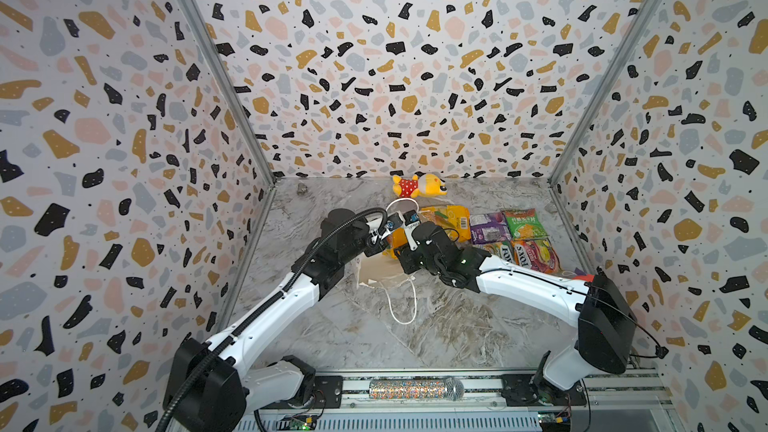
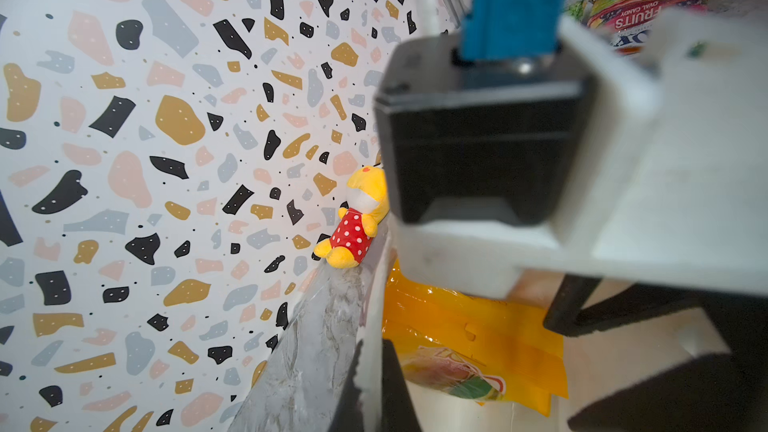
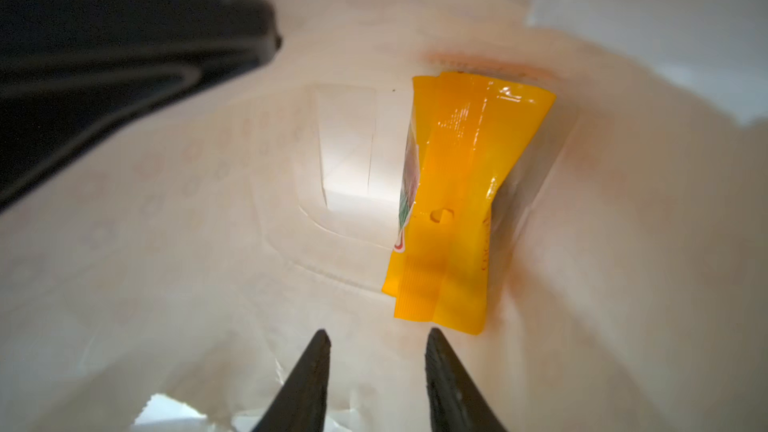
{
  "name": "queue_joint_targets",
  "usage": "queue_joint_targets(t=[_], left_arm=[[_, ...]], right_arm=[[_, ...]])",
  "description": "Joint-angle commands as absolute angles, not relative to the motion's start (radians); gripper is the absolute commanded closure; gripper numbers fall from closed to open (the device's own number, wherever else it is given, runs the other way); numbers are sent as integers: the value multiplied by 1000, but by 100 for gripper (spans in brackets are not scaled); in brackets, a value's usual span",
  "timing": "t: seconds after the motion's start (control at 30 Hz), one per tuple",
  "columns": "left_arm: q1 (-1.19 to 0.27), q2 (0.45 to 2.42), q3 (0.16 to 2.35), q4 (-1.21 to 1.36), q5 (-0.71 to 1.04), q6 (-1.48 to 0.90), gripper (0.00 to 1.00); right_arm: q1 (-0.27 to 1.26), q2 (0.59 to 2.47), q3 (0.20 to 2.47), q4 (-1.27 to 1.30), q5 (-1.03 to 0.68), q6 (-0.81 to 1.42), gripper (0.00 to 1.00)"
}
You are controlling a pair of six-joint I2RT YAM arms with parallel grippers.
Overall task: Take the snacks out of the paper bag
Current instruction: 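Move the right gripper over the paper bag opening and reach inside, then grasp the next yellow pack inside the bag with the right gripper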
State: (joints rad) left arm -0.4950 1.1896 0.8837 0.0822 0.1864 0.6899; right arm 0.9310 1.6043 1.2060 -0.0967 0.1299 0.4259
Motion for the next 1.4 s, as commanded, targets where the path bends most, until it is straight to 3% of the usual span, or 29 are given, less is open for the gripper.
queue_joint_targets(t=[0.0, 0.13, 0.47, 0.8, 0.97, 1.23, 1.37], left_arm=[[-502, 1166, 904, 129, 230, 698, 100], [-503, 1160, 903, 128, 234, 697, 100], [-511, 1152, 897, 140, 260, 700, 100], [-512, 1154, 892, 146, 276, 703, 100], [-512, 1154, 890, 152, 282, 703, 100], [-512, 1160, 893, 149, 271, 705, 100], [-512, 1157, 896, 142, 266, 706, 100]], right_arm=[[909, 1631, 1253, -76, 132, 454, 57], [907, 1660, 1246, -40, 164, 473, 46], [905, 1725, 1258, 46, 258, 487, 33], [900, 1821, 1307, 87, 311, 474, 30], [897, 1859, 1324, 128, 320, 436, 39], [894, 1881, 1347, 130, 258, 408, 75], [894, 1880, 1345, 143, 257, 396, 82]])
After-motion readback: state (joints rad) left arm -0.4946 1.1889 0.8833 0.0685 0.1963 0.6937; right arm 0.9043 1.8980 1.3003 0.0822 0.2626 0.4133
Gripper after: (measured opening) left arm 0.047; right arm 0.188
